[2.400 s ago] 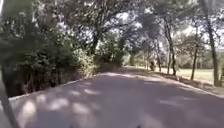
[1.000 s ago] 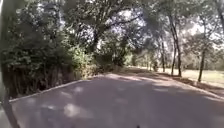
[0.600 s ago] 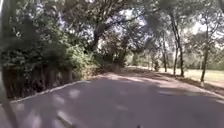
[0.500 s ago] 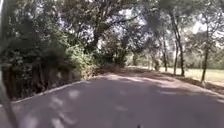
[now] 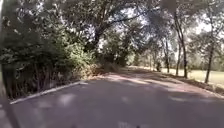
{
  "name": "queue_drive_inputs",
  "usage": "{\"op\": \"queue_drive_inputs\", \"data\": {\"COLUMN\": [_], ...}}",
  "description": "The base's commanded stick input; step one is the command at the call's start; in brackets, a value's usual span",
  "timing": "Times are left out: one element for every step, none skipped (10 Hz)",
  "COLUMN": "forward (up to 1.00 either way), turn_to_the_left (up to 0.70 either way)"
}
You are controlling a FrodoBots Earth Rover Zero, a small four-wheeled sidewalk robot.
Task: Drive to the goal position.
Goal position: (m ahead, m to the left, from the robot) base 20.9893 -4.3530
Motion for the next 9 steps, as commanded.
{"op": "queue_drive_inputs", "data": {"forward": [0.7, 0.7, 0.7, 0.7, 0.7, 0.7, 0.7, 0.7, 0.7], "turn_to_the_left": [0.0, 0.0, 0.0, 0.0, 0.0, 0.0, 0.0, 0.0, 0.0]}}
